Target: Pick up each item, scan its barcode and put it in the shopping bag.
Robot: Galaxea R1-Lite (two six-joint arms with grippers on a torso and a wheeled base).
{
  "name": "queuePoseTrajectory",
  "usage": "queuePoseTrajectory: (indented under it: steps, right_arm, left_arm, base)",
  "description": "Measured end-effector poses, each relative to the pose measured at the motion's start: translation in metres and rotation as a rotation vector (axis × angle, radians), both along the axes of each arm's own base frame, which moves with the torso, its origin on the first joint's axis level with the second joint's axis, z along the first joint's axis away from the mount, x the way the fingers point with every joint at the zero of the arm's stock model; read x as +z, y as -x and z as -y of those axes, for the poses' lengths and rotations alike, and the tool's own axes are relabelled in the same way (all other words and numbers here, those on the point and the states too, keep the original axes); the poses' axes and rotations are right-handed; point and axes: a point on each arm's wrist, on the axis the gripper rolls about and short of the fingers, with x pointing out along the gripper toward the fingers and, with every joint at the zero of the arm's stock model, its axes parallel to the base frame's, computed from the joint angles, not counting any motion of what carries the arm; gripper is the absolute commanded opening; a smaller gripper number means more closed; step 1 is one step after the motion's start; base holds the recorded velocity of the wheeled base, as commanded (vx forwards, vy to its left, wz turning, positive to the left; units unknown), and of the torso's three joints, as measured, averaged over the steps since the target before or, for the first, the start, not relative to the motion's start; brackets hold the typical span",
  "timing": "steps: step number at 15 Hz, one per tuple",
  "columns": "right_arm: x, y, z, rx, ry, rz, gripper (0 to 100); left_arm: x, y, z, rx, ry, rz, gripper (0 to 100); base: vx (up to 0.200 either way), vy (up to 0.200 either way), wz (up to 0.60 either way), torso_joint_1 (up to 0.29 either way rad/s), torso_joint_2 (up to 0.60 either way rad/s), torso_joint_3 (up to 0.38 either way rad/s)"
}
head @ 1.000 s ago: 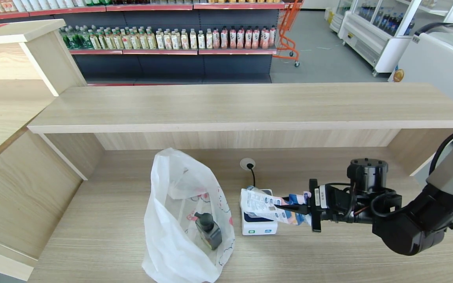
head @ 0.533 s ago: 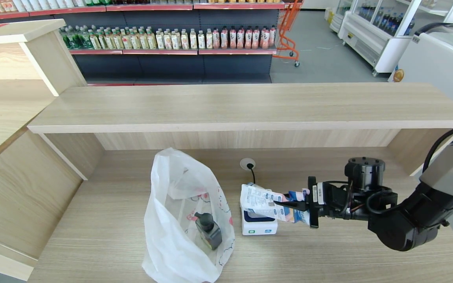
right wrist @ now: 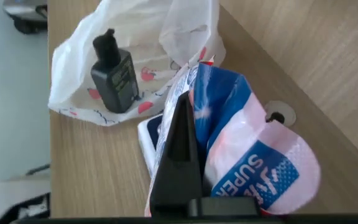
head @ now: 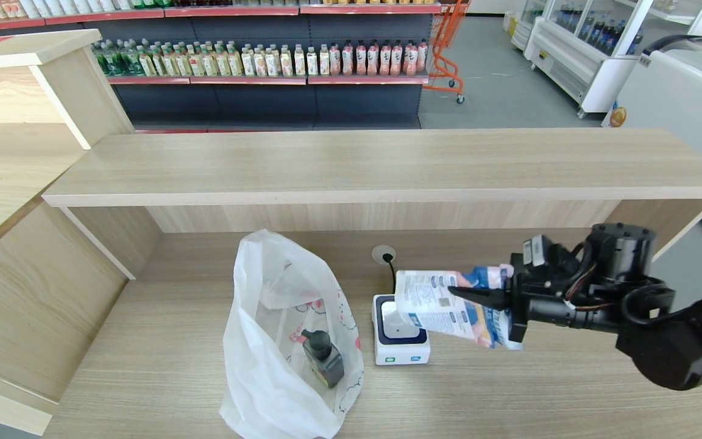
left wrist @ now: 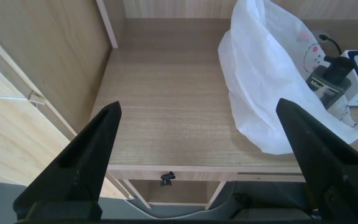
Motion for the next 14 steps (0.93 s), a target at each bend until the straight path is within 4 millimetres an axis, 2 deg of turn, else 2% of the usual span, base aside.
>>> queuePoseTrajectory:
  steps: [3, 5, 9, 14]
  right_arm:
    - [0.035, 0.034, 0.018, -0.255, -0.249, -0.365, 0]
    - [0.041, 0.054, 0.017, -0.372, -0.3, -0.491, 0]
    - [0.062, 0.058, 0.007, -0.406, -0.452, -0.663, 0]
    - [0.066, 0.063, 0.006, -0.399, -0.469, -0.676, 0]
  left_arm:
    - [0.0, 0.0, 0.0, 0.0, 0.0, 0.0, 100]
    - [0.0, 0.0, 0.0, 0.001, 0.0, 0.0, 100]
    - [0.0, 0.0, 0.0, 0.0, 0.0, 0.0, 100]
    - [0.0, 0.0, 0.0, 0.0, -0.001, 0.0, 100]
  base:
    - [0.0, 0.0, 0.0, 0.0, 0.0, 0.0]
    - [0.0, 0.0, 0.0, 0.0, 0.0, 0.0]
    - [0.0, 0.0, 0.0, 0.0, 0.0, 0.0]
    - [0.0, 0.0, 0.0, 0.0, 0.0, 0.0]
